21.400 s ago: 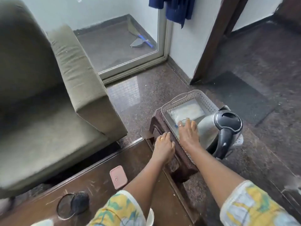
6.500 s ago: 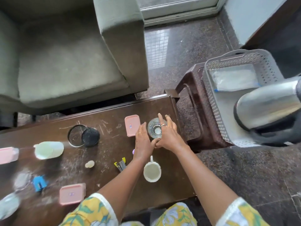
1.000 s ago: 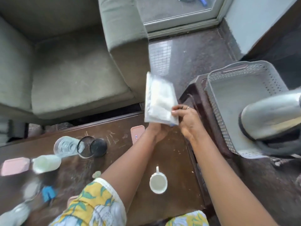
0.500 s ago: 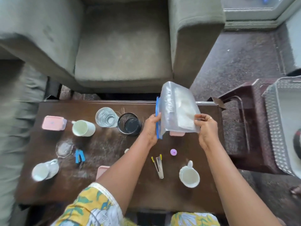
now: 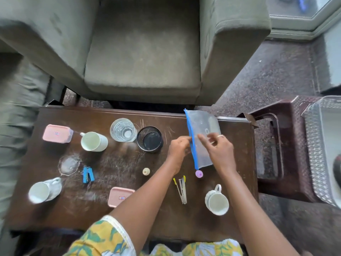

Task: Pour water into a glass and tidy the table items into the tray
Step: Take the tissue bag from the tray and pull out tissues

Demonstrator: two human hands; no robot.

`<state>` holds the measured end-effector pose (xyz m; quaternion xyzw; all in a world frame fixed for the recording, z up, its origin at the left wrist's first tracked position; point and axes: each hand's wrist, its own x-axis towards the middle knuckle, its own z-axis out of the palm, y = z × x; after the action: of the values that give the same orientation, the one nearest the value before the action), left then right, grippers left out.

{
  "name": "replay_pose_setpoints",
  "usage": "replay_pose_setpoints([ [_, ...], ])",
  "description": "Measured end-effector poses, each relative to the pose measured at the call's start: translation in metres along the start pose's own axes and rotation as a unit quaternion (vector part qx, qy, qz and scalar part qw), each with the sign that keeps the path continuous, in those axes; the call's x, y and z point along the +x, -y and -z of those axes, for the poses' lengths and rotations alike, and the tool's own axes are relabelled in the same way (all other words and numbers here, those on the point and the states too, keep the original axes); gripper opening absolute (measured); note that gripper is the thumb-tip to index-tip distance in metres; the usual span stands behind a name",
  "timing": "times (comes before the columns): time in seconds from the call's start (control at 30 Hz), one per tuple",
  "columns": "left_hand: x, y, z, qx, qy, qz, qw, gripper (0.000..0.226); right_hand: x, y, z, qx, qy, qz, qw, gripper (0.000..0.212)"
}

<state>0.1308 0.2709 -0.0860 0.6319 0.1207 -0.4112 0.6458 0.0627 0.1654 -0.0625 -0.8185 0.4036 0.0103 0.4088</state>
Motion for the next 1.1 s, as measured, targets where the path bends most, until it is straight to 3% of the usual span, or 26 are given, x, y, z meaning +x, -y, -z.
replay_pose_setpoints([
  [0.07, -0.001, 0.006, -0.002, 0.121, -0.017, -0.050, 0.991, 0.020, -0.004, 0.009, -0.006, -0.016, 0.024, 0.020, 0.999, 0.042],
  [0.13, -0.003, 0.007, -0.005, 0.215, -0.038, -0.104, 0.970, 0.013, -0.003, 0.013, -0.006, -0.044, 0.009, 0.017, 0.999, 0.026],
  [0.2, -0.006, 0.004, -0.010, 0.256, -0.066, -0.140, 0.954, 0.012, -0.003, 0.015, 0.002, -0.080, -0.056, -0.007, 0.995, 0.017],
  [0.3, -0.008, -0.003, -0.021, 0.296, -0.122, -0.177, 0.931, 0.025, -0.007, 0.021, 0.023, -0.117, -0.209, -0.023, 0.971, 0.020],
  [0.37, -0.009, -0.009, -0.031, 0.323, -0.127, -0.193, 0.918, 0.033, -0.006, 0.017, 0.036, -0.164, -0.293, 0.059, 0.940, 0.025],
  [0.43, -0.012, -0.016, -0.044, 0.337, -0.105, -0.217, 0.910, 0.042, -0.006, 0.013, 0.048, -0.234, -0.378, 0.138, 0.885, 0.022],
  [0.53, -0.019, -0.024, -0.065, 0.350, -0.062, -0.275, 0.893, 0.054, -0.009, 0.004, 0.058, -0.290, -0.425, 0.210, 0.832, 0.020],
  [0.57, -0.021, -0.027, -0.070, 0.351, -0.049, -0.292, 0.888, 0.055, -0.012, 0.000, 0.060, -0.334, -0.399, 0.246, 0.818, 0.018],
  [0.63, -0.023, -0.032, -0.079, 0.355, -0.019, -0.318, 0.879, 0.055, -0.017, -0.011, 0.067, -0.363, -0.285, 0.316, 0.829, 0.013],
  [0.7, -0.022, -0.034, -0.083, 0.369, 0.006, -0.324, 0.871, 0.054, -0.016, -0.016, 0.077, -0.374, -0.114, 0.347, 0.852, 0.018],
  [0.77, -0.021, -0.034, -0.086, 0.385, 0.024, -0.328, 0.863, 0.052, -0.017, -0.017, 0.088, -0.451, 0.087, 0.288, 0.840, 0.016],
  [0.83, -0.022, -0.029, -0.087, 0.392, 0.039, -0.336, 0.855, 0.051, -0.015, -0.022, 0.095, -0.478, 0.186, 0.165, 0.843, 0.025],
  [0.93, -0.022, -0.019, -0.088, 0.402, 0.046, -0.331, 0.853, 0.053, -0.005, -0.018, 0.098, -0.457, 0.250, 0.014, 0.853, 0.028],
  [1.1, -0.027, -0.005, -0.087, 0.408, 0.075, -0.306, 0.857, 0.057, 0.032, -0.015, 0.079, -0.293, 0.184, -0.105, 0.932, 0.031],
])
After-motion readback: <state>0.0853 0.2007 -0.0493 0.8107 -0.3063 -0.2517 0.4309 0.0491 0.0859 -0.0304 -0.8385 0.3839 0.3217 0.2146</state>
